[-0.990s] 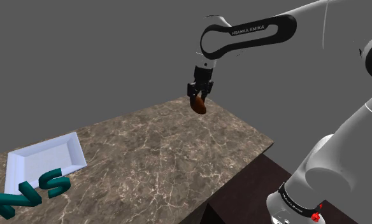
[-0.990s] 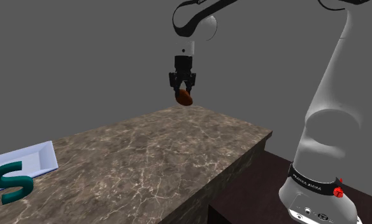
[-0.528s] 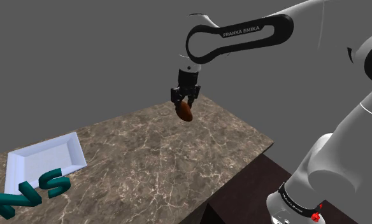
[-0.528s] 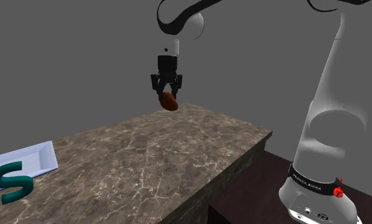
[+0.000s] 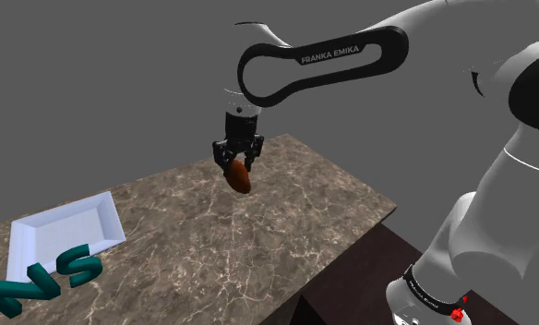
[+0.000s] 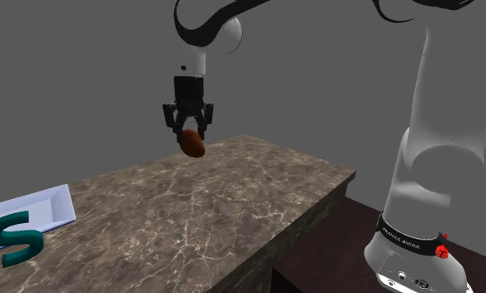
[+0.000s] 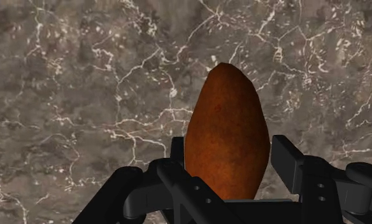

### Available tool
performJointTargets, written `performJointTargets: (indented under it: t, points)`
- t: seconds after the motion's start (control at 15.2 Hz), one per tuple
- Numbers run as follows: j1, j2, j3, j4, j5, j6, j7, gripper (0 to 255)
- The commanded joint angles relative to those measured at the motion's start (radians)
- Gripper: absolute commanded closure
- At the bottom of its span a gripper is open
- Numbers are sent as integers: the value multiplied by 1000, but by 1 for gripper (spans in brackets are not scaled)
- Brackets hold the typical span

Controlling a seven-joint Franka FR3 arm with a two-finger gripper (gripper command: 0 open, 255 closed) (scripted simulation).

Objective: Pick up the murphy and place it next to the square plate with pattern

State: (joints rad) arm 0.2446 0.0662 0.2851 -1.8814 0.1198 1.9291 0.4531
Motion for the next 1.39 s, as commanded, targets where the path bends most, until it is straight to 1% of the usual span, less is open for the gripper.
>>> performJointTargets:
  t: [0.0,0.4,0.79,1.06,1.19,1.32]
  points:
    - [26,38,21,50,-13,-7,54,255]
    - [115,174,69,217,-68,-29,203,255]
    - [227,346,94,450,-140,-86,340,255]
    - [320,490,96,665,-192,-156,418,255]
    - [375,578,92,807,-218,-207,451,255]
    - [434,677,85,974,-243,-271,475,255]
